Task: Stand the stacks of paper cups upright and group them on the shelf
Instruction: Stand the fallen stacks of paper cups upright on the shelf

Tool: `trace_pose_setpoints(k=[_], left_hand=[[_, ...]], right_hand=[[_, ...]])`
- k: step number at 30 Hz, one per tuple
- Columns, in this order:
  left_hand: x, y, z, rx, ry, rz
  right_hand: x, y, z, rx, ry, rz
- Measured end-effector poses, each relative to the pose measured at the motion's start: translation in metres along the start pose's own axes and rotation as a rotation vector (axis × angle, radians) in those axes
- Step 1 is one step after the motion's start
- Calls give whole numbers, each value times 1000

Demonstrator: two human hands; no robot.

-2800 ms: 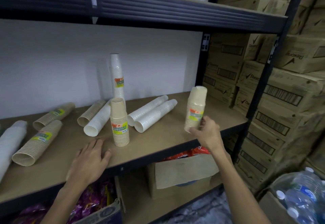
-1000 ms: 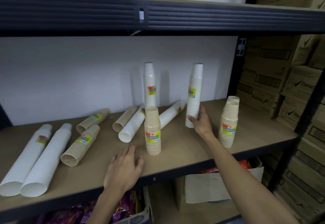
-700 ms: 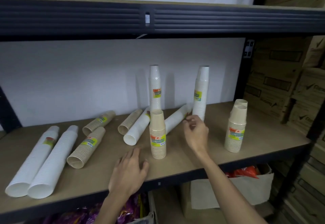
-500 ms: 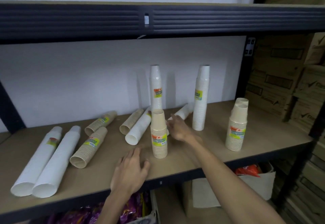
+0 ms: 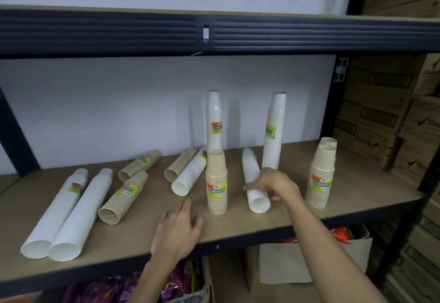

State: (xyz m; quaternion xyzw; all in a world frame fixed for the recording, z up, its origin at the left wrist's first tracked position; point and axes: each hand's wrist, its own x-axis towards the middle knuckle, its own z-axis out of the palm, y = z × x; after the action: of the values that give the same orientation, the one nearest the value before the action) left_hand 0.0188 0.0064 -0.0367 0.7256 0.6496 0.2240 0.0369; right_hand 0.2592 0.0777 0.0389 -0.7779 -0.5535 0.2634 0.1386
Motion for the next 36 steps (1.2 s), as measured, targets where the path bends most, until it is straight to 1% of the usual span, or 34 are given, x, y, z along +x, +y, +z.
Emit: trace_pose_setpoints(k=[2, 3, 5, 7, 9, 10, 13, 14, 15, 19, 22, 25, 28, 29, 30, 31, 32, 33, 34, 36], left_hand=[[-1, 0, 0, -5, 1, 4], [-1, 0, -1, -5, -1, 5], [-1, -1, -2, -4, -4, -1], [-1, -1, -2, 4, -7, 5], [-1, 0, -2, 15, -11, 7], [-1, -1, -2, 19, -11, 6], [-2, 0, -2, 29, -8, 8], [-3, 1, -3, 25, -11, 4], [-3, 1, -3, 24, -13, -1], [-3, 0, -2, 27, -10, 2], [-2, 0, -2, 21, -6, 4], [-2, 1, -4, 28, -9, 0], [-1, -1, -2, 26, -10, -4], [-1, 0, -2, 26, -11, -5], [-1, 0, -2, 23, -12, -6], [-1, 1, -3, 21, -12, -6], [-1, 2, -4, 19, -14, -11], [-2, 2, -4, 20, -21, -17], [-3, 2, -5, 17, -27, -22], [-4, 0, -6, -2, -40, -30]], right_hand=[[-10, 3, -11, -20, -145, 57], [-14, 4, -14, 0, -190, 59], [-18, 11, -14, 60, -243, 44], [-19, 20, -12, 152, -238, -2], [-18, 25, -10, 282, -174, -92], [-15, 23, -9, 329, -108, -153], [-5, 4, 4, 381, 180, -314], [0, -1, 13, 408, 258, -352], [6, -5, 23, 446, 297, -377], [31, -6, 57, 604, 313, -436], [41, -8, 59, 669, 304, -447], [36, -5, 61, 711, 258, -378], [4, 10, 69, 748, 373, -259], [-9, 15, 73, 784, 364, -277], [-22, 17, 75, 825, 283, -329], [-33, 16, 78, 824, 150, -388], [-37, 12, 82, 771, 20, -444], [-40, 7, 87, 685, -47, -492], [-39, 2, 92, 610, -49, -517], [-35, -8, 95, 533, 58, -507]])
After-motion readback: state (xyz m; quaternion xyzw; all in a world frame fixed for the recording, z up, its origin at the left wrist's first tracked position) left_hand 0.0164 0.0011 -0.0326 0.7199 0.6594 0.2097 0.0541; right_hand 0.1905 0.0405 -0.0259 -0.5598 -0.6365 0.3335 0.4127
